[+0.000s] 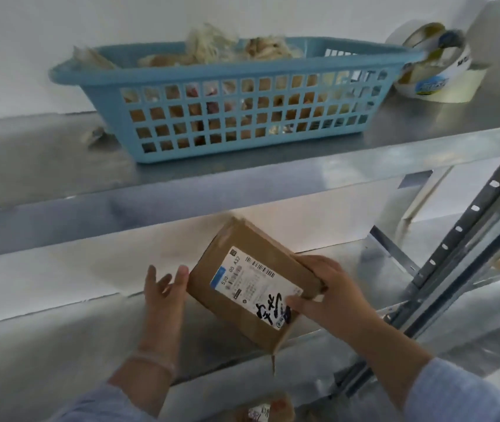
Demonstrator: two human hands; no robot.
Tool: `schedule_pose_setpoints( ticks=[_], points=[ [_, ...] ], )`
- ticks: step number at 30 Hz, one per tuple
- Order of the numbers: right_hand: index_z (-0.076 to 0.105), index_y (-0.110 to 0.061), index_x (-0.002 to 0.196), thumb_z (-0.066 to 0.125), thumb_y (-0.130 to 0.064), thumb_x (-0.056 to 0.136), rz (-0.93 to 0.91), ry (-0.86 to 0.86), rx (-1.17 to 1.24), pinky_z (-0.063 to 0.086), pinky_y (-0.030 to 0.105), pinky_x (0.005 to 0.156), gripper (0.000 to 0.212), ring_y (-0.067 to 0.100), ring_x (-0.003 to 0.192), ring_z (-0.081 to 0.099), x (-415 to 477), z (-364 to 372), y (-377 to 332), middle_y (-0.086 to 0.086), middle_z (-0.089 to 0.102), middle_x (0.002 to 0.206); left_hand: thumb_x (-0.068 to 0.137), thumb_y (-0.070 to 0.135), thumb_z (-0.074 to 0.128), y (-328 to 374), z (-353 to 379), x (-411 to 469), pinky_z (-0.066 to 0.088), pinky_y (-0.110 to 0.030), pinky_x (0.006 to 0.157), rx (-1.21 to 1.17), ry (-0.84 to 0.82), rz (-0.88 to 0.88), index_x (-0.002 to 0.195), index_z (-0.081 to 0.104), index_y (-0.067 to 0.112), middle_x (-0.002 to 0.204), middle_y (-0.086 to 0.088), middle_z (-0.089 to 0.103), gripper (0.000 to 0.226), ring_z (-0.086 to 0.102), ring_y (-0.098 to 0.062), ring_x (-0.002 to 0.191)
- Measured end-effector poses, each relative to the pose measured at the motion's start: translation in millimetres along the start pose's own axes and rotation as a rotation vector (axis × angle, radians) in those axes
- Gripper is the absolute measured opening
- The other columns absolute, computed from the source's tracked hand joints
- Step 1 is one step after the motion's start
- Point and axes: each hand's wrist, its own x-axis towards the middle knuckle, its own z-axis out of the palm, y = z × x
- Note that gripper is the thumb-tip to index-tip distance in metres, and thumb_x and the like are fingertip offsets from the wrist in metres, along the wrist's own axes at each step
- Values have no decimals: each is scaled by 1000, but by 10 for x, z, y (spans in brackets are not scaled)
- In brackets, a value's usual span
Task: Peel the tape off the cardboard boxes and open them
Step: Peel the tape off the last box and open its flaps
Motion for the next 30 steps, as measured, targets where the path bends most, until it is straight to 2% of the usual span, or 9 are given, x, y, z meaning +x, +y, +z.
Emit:
schedule_pose_setpoints(
  ticks=[2, 4, 5, 7, 14, 18, 23, 26, 30],
  points=[
    [55, -48, 128, 80, -43, 64, -102, -57, -66, 45, 30, 102, 68, 1, 119, 48, 102, 183, -162, -30, 47, 125, 92, 54, 47, 28, -237, 23, 41, -36, 104, 81, 83, 88, 144, 37, 31, 138, 7, 49, 58, 50, -14, 122],
    [54, -47, 130, 74, -51, 63, -183, -78, -73, 42, 31, 106, 70, 3, 125, 44, 185, 350, -326, -25, 46, 131, 99, 45, 41, 66, -446, 21, 52, -30, 87, 97, 131, 152, 116, 65, 25, 109, 6, 69, 37, 65, -11, 99],
    [54, -47, 131, 74, -50, 64, -224, -75, -73, 41, 31, 107, 70, 4, 126, 42, 228, 423, -395, -23, 46, 134, 100, 42, 38, 98, -545, 2, 51, -23, 74, 116, 143, 161, 103, 70, 23, 91, 8, 71, 37, 66, -8, 86],
    [55, -45, 131, 79, -42, 66, -310, -77, -102, 38, 30, 109, 69, 5, 127, 40, 302, 541, -537, -20, 45, 136, 102, 36, 35, 132, -740, -7, 43, -17, 62, 158, 167, 152, 91, 67, 21, 79, 10, 66, 37, 62, -6, 76],
    [53, -40, 133, 75, -37, 74, -612, -153, -246, 33, 38, 112, 64, 21, 135, 35, 437, 1085, -922, -9, 43, 143, 96, 52, 27, 81, -1338, -70, 50, -32, 76, -71, 118, -17, 94, 66, 29, 84, 8, 74, 45, 69, -12, 84],
    [55, -39, 131, 74, -27, 75, -644, -163, -239, 32, 39, 112, 61, 22, 141, 30, 431, 1308, -849, -8, 41, 146, 96, 54, 31, 20, -1478, -61, 49, -42, 94, -121, 75, -154, 108, 66, 20, 105, -4, 72, 50, 64, -20, 102],
    [61, -36, 126, 79, -17, 71, -610, -113, -256, 35, 37, 110, 61, 19, 140, 33, 440, 1279, -536, -8, 45, 144, 101, 35, 39, 1, -1305, -58, 55, -29, 79, -54, -41, -157, 102, 66, 12, 94, -5, 74, 36, 69, -18, 91],
    [62, -36, 122, 83, -17, 64, -555, -86, -291, 40, 39, 106, 64, 21, 136, 38, 418, 1180, -357, -7, 49, 139, 101, 26, 45, -23, -1158, -12, 56, -35, 83, -45, -58, -173, 105, 67, 6, 95, -7, 75, 31, 70, -21, 94],
    [60, -31, 112, 72, -48, 66, -511, 8, -389, 44, 54, 103, 51, 29, 129, 47, 396, 1066, -279, -3, 54, 129, 100, 14, 47, -64, -966, 22, 58, -27, 77, -41, -125, -189, 109, 67, 6, 99, -11, 74, 24, 71, -17, 91]
  ],
)
